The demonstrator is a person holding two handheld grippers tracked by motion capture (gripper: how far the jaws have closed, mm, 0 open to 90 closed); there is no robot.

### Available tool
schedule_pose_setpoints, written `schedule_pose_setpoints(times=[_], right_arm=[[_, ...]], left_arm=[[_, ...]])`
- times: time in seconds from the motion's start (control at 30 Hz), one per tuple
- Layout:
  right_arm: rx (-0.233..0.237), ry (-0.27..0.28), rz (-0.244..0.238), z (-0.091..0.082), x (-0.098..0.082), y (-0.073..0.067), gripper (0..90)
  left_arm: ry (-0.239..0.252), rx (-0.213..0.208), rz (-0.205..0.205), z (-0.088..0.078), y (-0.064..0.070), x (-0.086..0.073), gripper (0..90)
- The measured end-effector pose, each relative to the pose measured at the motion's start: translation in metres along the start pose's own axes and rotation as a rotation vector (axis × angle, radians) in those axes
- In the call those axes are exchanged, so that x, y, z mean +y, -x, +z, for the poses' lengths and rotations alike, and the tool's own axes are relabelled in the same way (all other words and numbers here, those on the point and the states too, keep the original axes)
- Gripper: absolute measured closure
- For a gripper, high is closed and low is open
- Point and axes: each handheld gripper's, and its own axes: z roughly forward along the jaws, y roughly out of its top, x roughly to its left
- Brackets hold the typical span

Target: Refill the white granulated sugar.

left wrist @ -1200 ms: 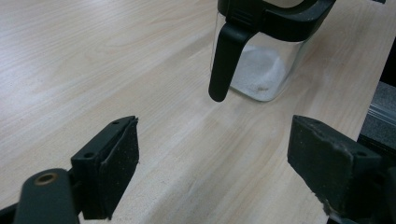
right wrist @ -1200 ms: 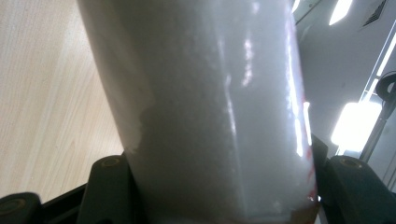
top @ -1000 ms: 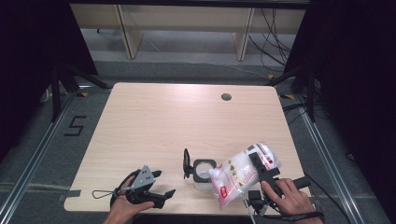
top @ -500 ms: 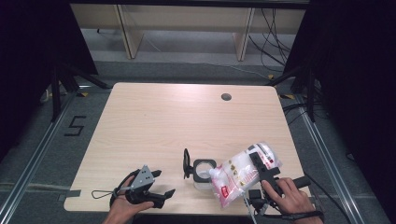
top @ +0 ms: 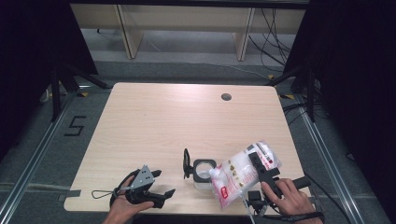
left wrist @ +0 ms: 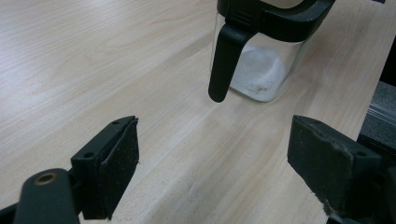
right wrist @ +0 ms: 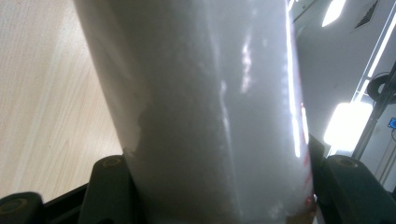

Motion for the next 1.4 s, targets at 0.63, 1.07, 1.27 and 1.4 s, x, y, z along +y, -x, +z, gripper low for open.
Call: schedule_pose_setpoints(times=[0.63, 1.07, 1.27, 1.4], right_arm=[[-0.018, -0.017, 0.005, -0.0039, -0.0018, 0.0037, 43.4], [0.036, -0.020, 0.029, -0.0038, -0.0026, 0.0049, 43.4], [0.045, -0.025, 0.056, -0.0043, -0.0028, 0.0040, 43.4], [0.036, -0.023, 0.083, -0.0047, -0.0032, 0.0028, 43.3]], left_arm=[[-0.003, 0.004, 0.013, -0.0003, -0.0009, 0.0003, 16.1], [-0.001, -0.001, 0.014, -0.0002, -0.0008, 0.0002, 16.1], [-0.002, 0.002, -0.002, 0.0001, -0.0001, -0.0001, 16.1], [0.002, 0.003, 0.002, 0.0004, -0.0004, -0.0004, 16.1]])
